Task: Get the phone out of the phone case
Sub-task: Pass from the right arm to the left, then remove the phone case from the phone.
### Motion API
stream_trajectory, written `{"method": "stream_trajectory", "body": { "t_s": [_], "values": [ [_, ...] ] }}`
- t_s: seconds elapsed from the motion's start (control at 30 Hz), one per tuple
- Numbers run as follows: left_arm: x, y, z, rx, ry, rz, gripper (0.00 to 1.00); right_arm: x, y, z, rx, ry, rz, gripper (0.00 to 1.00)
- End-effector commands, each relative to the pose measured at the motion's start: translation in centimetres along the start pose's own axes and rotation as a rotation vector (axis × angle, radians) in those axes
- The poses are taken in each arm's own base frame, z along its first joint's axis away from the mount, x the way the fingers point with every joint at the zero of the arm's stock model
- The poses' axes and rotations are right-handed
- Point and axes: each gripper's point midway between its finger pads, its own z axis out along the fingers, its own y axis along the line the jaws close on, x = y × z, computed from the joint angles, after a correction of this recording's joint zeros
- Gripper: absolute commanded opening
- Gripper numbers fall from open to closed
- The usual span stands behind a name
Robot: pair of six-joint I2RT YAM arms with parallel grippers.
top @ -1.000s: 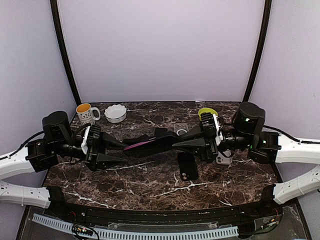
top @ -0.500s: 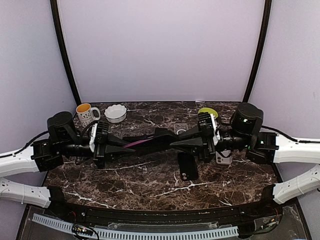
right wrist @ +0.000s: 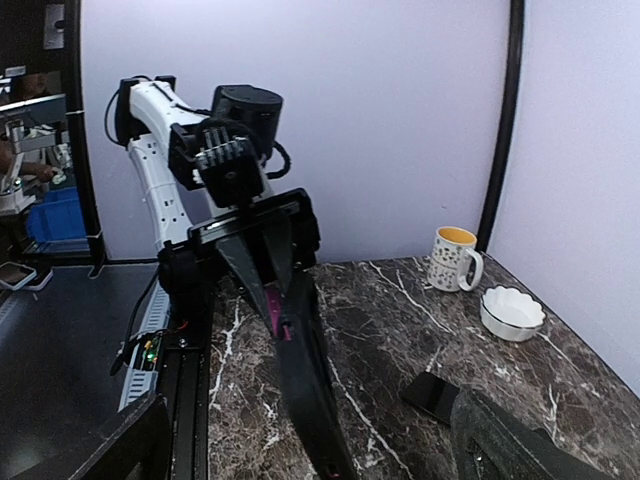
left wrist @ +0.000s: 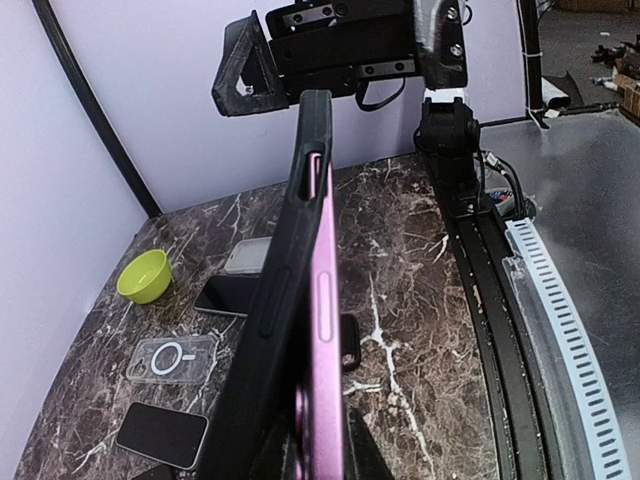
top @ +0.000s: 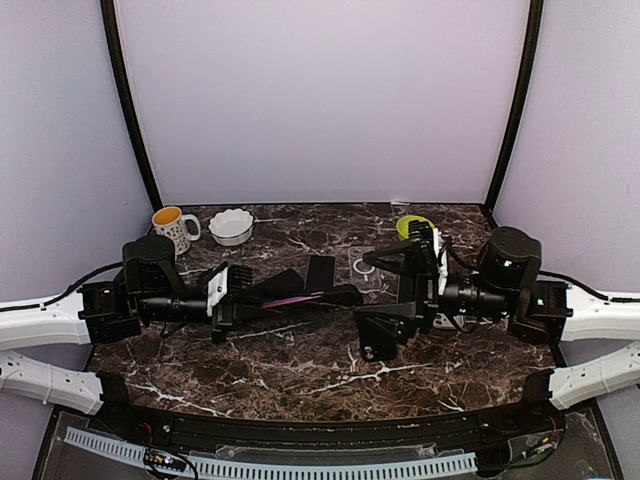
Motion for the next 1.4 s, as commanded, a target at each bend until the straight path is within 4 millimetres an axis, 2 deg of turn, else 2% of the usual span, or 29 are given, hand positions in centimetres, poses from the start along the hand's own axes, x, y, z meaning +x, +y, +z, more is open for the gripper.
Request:
{"method": "stream_trajectory", "body": {
  "t_s": [0.0, 0.13, 0.23, 0.37, 0.47, 0.53, 0.73, 0.93, 1.07, 1.37],
  "values": [
    [-0.4, 0.5, -0.3, -0.027, -0.003, 0.145, 0.0, 2.3, -2.0, -1.3, 0.152, 0.132, 0.117, 0.99],
    [1.6, -0.1, 0.2, 0.01, 0.074, 0.191, 0.0, 3.0, -2.3, -1.7, 0.18, 0.227, 0.218, 0.99],
    [2.8, -0.4, 0.6, 0.04, 0.121, 0.213, 0.0, 3.4, -3.6, -1.6, 0.264, 0.294, 0.285, 0.99],
    [3.7, -0.9, 1.1, 0.089, 0.17, 0.175, 0.0, 3.2, -4.6, -1.0, 0.312, 0.389, 0.324, 0.99],
    [3.8, -1.1, 1.5, 0.107, 0.183, 0.127, 0.0, 2.8, -6.1, -0.3, 0.397, 0.43, 0.371, 0.99],
    [3.8, -1.3, 1.7, 0.118, 0.179, 0.097, 0.0, 2.5, -6.3, 0.6, 0.397, 0.448, 0.393, 0.98],
    [4.4, -1.4, 2.3, 0.135, 0.211, -0.015, 0.0, 4.4, -5.3, 3.4, 0.313, 0.585, 0.452, 0.99],
    [5.0, -2.1, 2.8, 0.186, 0.252, -0.124, 0.0, 6.0, -1.0, 6.0, 0.041, 0.661, 0.56, 0.94],
    [5.1, -2.5, 3.1, 0.203, 0.261, -0.194, 0.0, 6.8, 1.1, 6.6, -0.081, 0.7, 0.619, 0.92],
    [5.7, -3.0, 3.6, 0.232, 0.28, -0.265, 0.0, 9.9, 1.3, 8.1, -0.098, 0.763, 0.656, 0.81]
  ]
}}
